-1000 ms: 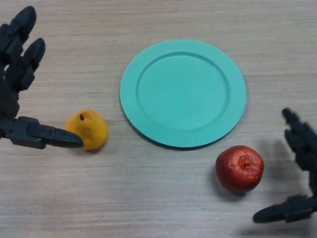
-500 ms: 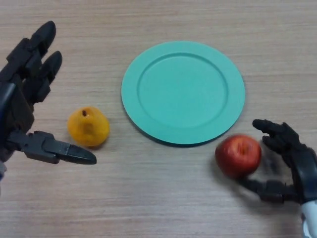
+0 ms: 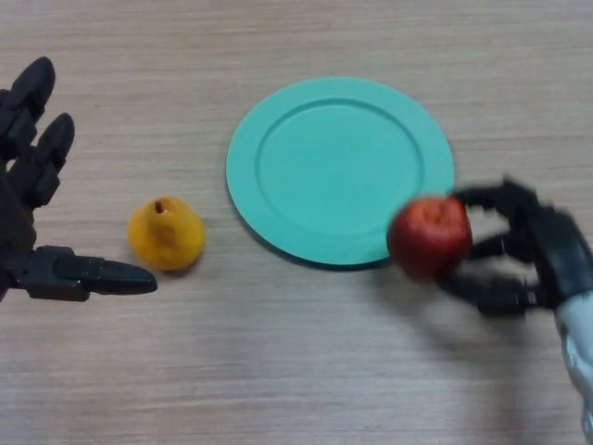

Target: Pick up the red apple and place it on the plate

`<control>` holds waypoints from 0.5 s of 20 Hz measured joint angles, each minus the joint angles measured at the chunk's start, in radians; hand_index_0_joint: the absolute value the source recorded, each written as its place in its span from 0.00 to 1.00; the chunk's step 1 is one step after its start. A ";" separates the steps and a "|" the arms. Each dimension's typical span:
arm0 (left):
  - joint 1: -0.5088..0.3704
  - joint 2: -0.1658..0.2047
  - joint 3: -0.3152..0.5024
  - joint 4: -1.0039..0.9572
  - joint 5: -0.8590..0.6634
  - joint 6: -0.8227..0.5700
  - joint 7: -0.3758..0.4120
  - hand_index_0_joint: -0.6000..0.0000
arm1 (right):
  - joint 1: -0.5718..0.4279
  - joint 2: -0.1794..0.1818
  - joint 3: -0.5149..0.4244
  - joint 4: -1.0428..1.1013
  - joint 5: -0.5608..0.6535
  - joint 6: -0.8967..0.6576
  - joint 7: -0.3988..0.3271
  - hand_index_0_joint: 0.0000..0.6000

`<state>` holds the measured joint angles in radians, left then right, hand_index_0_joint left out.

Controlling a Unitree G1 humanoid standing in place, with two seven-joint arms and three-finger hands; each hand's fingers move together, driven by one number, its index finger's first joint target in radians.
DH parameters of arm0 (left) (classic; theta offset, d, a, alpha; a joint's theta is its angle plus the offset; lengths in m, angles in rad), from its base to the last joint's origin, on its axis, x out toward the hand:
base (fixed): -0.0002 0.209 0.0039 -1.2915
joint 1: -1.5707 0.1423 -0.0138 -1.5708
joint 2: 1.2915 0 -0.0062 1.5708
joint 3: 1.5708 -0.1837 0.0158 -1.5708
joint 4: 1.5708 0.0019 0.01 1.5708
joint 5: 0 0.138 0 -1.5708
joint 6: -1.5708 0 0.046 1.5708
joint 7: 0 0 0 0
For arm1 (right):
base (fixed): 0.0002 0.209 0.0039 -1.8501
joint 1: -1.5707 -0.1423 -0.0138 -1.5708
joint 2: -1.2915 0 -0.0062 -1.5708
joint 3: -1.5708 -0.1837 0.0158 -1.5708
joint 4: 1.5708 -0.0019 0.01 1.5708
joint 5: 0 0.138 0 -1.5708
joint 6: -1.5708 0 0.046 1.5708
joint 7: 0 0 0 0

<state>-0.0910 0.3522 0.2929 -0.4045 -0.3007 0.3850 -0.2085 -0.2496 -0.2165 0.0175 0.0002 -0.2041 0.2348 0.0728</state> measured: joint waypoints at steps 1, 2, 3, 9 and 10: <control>-0.003 0.000 -0.001 0.000 0.000 0.000 0.001 1.00 | -0.061 0.000 0.004 0.046 0.002 -0.020 0.000 1.00; -0.007 0.000 -0.001 -0.002 0.000 -0.001 0.006 1.00 | -0.128 0.002 0.014 0.115 0.001 -0.053 -0.008 1.00; -0.014 0.000 -0.001 -0.002 0.000 0.000 0.024 1.00 | -0.171 0.011 0.024 0.180 -0.007 -0.082 -0.013 1.00; -0.035 0.003 -0.001 -0.007 -0.003 0.000 0.054 1.00 | -0.332 0.039 0.190 0.577 0.025 -0.183 -0.173 1.00; -0.035 0.003 0.000 -0.011 -0.004 0.000 0.054 1.00 | -0.337 0.039 0.201 0.591 0.031 -0.182 -0.187 0.92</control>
<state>-0.1259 0.3556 0.2928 -0.4156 -0.3043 0.3845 -0.1548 -0.5869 -0.1777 0.2182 0.5914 -0.1733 0.0524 -0.1145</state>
